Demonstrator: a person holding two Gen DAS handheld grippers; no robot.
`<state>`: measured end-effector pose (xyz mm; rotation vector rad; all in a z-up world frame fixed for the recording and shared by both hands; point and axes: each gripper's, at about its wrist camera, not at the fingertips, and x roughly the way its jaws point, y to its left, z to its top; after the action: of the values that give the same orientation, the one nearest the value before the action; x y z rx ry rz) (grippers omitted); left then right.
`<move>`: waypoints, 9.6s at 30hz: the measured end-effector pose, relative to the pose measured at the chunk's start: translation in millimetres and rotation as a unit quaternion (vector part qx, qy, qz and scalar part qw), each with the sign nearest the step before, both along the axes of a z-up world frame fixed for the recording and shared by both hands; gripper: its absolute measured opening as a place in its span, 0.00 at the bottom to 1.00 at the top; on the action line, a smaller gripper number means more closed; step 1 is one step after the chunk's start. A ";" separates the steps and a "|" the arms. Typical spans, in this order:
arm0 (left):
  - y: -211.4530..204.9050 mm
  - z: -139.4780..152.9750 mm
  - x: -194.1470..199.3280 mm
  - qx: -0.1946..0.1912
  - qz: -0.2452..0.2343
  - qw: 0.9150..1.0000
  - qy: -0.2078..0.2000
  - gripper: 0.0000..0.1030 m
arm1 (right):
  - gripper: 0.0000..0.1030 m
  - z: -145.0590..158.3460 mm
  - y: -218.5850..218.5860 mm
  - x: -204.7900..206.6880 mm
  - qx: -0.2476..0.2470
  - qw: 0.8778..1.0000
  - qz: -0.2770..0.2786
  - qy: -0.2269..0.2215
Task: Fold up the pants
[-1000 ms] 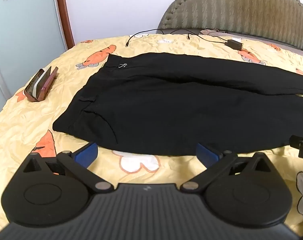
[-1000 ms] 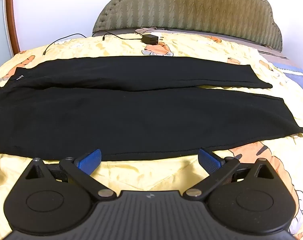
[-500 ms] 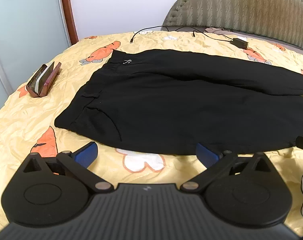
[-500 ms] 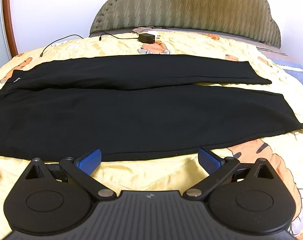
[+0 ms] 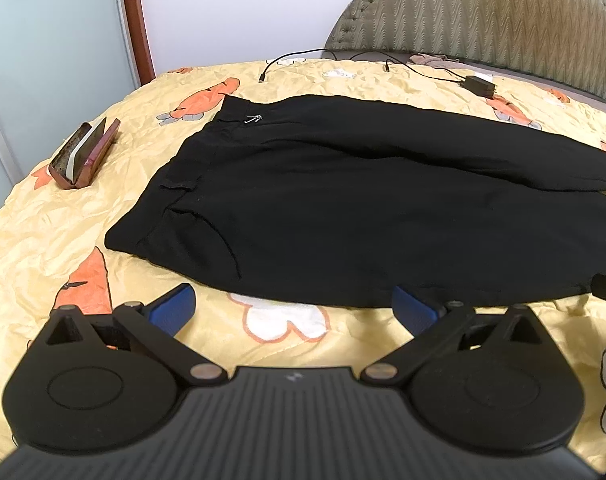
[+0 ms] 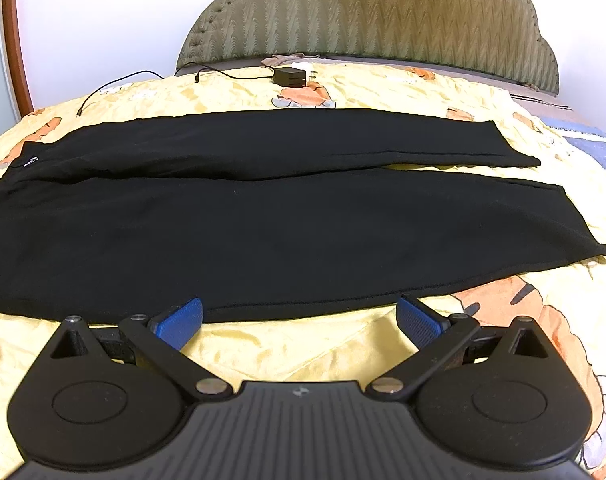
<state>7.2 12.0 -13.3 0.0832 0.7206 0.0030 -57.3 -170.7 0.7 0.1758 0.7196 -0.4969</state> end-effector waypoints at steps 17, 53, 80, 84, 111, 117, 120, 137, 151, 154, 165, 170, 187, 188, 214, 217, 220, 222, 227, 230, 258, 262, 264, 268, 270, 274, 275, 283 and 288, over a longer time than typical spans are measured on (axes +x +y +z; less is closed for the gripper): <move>2.1 -2.4 -2.3 -0.006 -0.003 1.000 -0.004 1.00 | 1.00 0.3 4.5 -1.6 -0.008 1.000 -0.004 -0.003; 24.5 -10.1 13.1 0.015 0.012 1.000 -0.020 1.00 | 1.00 -1.4 -162.3 -80.7 -0.010 0.982 -0.191 0.001; 17.8 -9.0 23.5 0.039 0.019 0.999 -0.027 1.00 | 1.00 -14.1 -245.8 -107.9 0.027 0.977 -0.209 -0.037; 27.1 -9.1 25.9 0.030 0.031 0.999 -0.022 1.00 | 1.00 -16.1 -254.4 -105.2 0.056 0.973 -0.224 -0.032; 62.8 67.6 99.1 0.044 0.079 0.991 -0.094 1.00 | 1.00 36.5 -262.4 -16.0 -0.028 0.987 -0.146 -0.058; 78.6 115.5 120.4 0.031 0.082 0.988 -0.127 1.00 | 1.00 79.9 -252.3 17.7 -0.114 0.983 -0.116 -0.086; 81.4 127.5 154.9 0.049 0.092 0.986 -0.129 1.00 | 1.00 98.4 -268.2 36.0 -0.109 0.981 -0.121 -0.101; 58.4 43.8 329.8 0.081 0.102 0.991 -0.042 1.00 | 1.00 32.8 -344.7 129.7 -0.073 0.990 -0.122 0.005; 75.6 4.1 385.9 0.058 0.100 0.993 0.017 1.00 | 1.00 6.5 -364.5 161.1 -0.064 0.991 -0.113 0.036; 79.5 -0.9 388.9 0.058 0.099 0.993 0.019 1.00 | 1.00 5.2 -365.3 165.1 -0.067 0.991 -0.112 0.040; 81.7 -17.2 394.0 0.060 0.082 0.994 0.026 1.00 | 1.00 -0.1 -365.7 170.5 -0.066 0.990 -0.115 0.041; 78.6 -18.6 394.1 0.070 0.081 0.994 0.021 1.00 | 1.00 -1.9 -367.4 171.5 -0.068 0.990 -0.117 0.040; 75.2 -27.5 401.1 0.071 0.074 0.994 0.026 1.00 | 1.00 -9.8 -382.7 177.4 -0.054 0.991 -0.117 0.042; 74.7 -27.8 401.3 0.073 0.074 0.994 0.026 1.00 | 1.00 -10.2 -382.9 177.5 -0.053 0.991 -0.117 0.042; 68.2 -25.1 399.9 0.042 0.029 0.998 0.033 0.54 | 0.80 -1.1 -395.6 144.8 -0.047 0.996 -0.069 0.021; 69.7 -25.4 399.7 0.034 0.032 0.998 0.033 0.54 | 0.80 -2.0 -402.7 130.4 -0.046 0.996 -0.077 0.026; 71.1 -25.1 399.7 0.034 0.031 0.998 0.033 0.56 | 0.80 -5.2 -413.1 123.4 -0.042 0.995 -0.089 0.030; 71.2 -24.9 400.0 0.032 0.035 0.998 0.035 0.57 | 0.80 -4.4 -419.8 124.0 -0.032 0.995 -0.093 0.022; 76.1 -21.2 397.3 0.019 0.032 0.999 0.030 0.65 | 0.80 -9.2 -424.0 145.5 -0.040 0.996 -0.073 0.040; 83.2 -23.2 397.4 0.013 0.040 0.999 0.031 0.72 | 0.80 -8.7 -428.2 153.1 -0.045 0.995 -0.074 0.041; 72.5 -24.3 403.8 0.014 -0.002 1.000 0.027 0.34 | 0.26 -7.8 -405.7 144.9 -0.035 0.999 -0.012 0.019; 73.6 -22.5 403.0 0.013 -0.005 1.000 0.024 0.34 | 0.21 -7.8 -395.9 141.3 -0.052 0.998 -0.016 0.025; 73.4 -20.2 401.4 0.011 -0.004 1.000 0.019 0.34 | 0.17 -6.9 -392.0 139.3 -0.058 0.998 -0.020 0.024; 79.4 -12.1 394.4 -0.006 -0.001 1.000 0.001 0.33 | 0.12 -2.5 -385.8 130.9 -0.066 0.997 -0.032 0.011; 82.0 -7.8 391.4 -0.014 -0.001 1.000 -0.005 0.33 | 0.11 0.9 -381.3 126.9 -0.078 0.996 -0.038 0.005; 80.4 -0.4 385.3 -0.013 -0.003 1.000 -0.017 0.33 | 0.11 8.2 -374.8 118.7 -0.089 0.995 -0.048 -0.011; 80.6 1.7 383.0 -0.017 -0.003 1.000 -0.021 0.33 | 0.10 9.3 -372.9 116.9 -0.091 0.995 -0.048 -0.012; 82.9 3.9 374.0 -0.024 -0.008 0.999 -0.032 0.33 | 0.10 5.9 -377.3 106.1 -0.052 0.998 -0.036 0.000; 80.3 -0.5 374.7 -0.019 -0.007 0.999 -0.028 0.33 | 0.11 -2.0 -378.8 110.4 -0.055 0.998 -0.024 0.018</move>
<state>382.0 92.3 -13.8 0.0518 0.6630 -0.0207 53.1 -549.5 -1.3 0.0814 0.7227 -0.5860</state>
